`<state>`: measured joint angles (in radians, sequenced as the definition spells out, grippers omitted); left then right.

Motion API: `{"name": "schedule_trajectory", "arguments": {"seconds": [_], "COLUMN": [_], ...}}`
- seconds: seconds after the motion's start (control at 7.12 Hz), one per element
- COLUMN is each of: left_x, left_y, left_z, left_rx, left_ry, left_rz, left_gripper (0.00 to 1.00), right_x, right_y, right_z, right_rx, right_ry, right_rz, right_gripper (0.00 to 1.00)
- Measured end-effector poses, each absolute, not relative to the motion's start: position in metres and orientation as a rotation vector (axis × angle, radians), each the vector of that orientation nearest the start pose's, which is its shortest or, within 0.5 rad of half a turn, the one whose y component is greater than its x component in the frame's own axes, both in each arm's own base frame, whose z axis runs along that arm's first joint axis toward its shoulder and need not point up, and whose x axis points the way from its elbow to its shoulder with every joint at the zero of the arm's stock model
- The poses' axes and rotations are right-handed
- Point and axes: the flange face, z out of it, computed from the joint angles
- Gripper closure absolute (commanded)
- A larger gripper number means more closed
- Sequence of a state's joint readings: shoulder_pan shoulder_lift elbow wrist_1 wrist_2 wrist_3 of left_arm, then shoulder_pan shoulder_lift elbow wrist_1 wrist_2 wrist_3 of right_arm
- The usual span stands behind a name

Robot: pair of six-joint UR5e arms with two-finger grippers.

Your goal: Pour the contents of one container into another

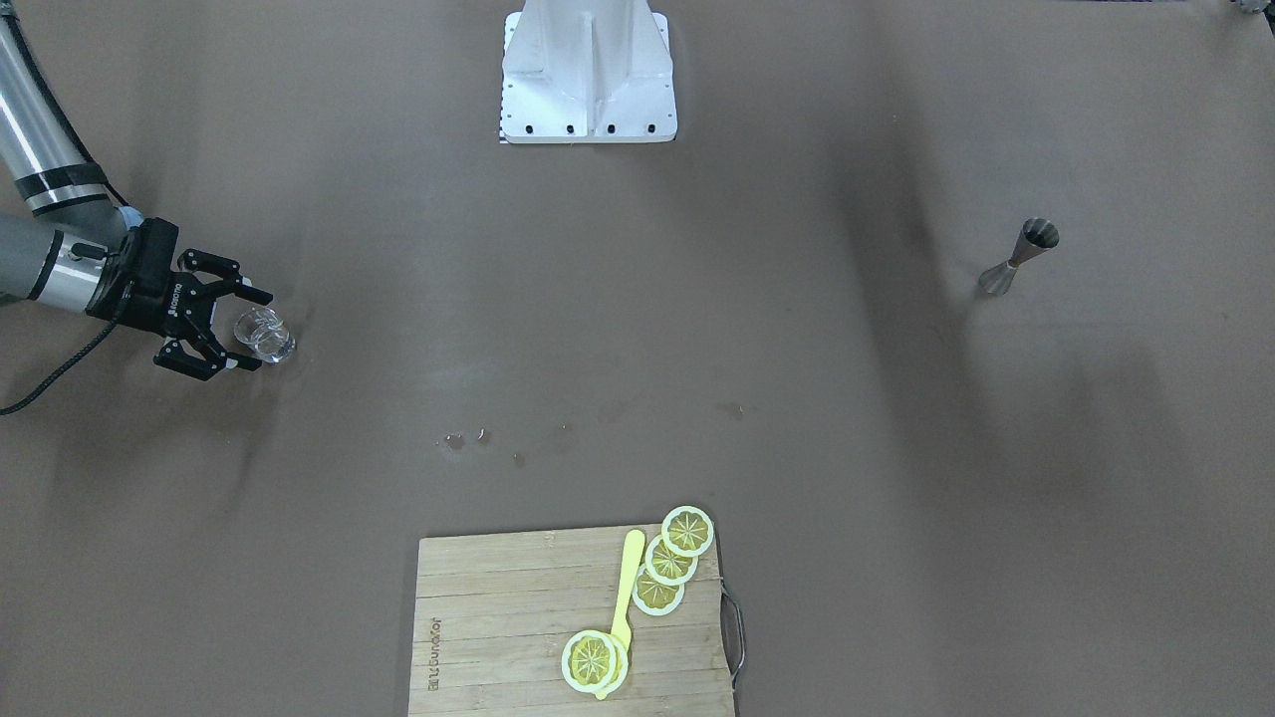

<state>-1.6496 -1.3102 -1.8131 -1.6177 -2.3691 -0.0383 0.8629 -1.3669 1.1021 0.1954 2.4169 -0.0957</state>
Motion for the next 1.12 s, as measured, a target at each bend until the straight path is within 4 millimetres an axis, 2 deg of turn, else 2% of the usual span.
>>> {"name": "schedule_trajectory", "arguments": {"seconds": [0.28,0.56,0.84,1.12], "left_x": [-0.092,-0.092,-0.09,-0.068], "left_y": [-0.38,-0.4,-0.415,-0.423], "left_z": [0.646,0.625,0.614,0.612], "left_rx": [0.054,0.179,0.389,0.545], "left_ry": [0.797,0.793,0.78,0.772], "left_rz": [-0.092,-0.031,0.07,0.194], "left_gripper": [0.01,0.01,0.01,0.01], "right_x": [-0.306,-0.307,-0.307,-0.307], "right_y": [-0.444,-0.443,-0.443,-0.444], "right_z": [0.588,0.588,0.589,0.589], "right_rx": [1.21,1.208,1.208,1.212], "right_ry": [-1.147,-1.148,-1.148,-1.139], "right_rz": [-1.254,-1.255,-1.255,-1.248], "right_gripper": [0.25,0.37,0.58,0.87]}}
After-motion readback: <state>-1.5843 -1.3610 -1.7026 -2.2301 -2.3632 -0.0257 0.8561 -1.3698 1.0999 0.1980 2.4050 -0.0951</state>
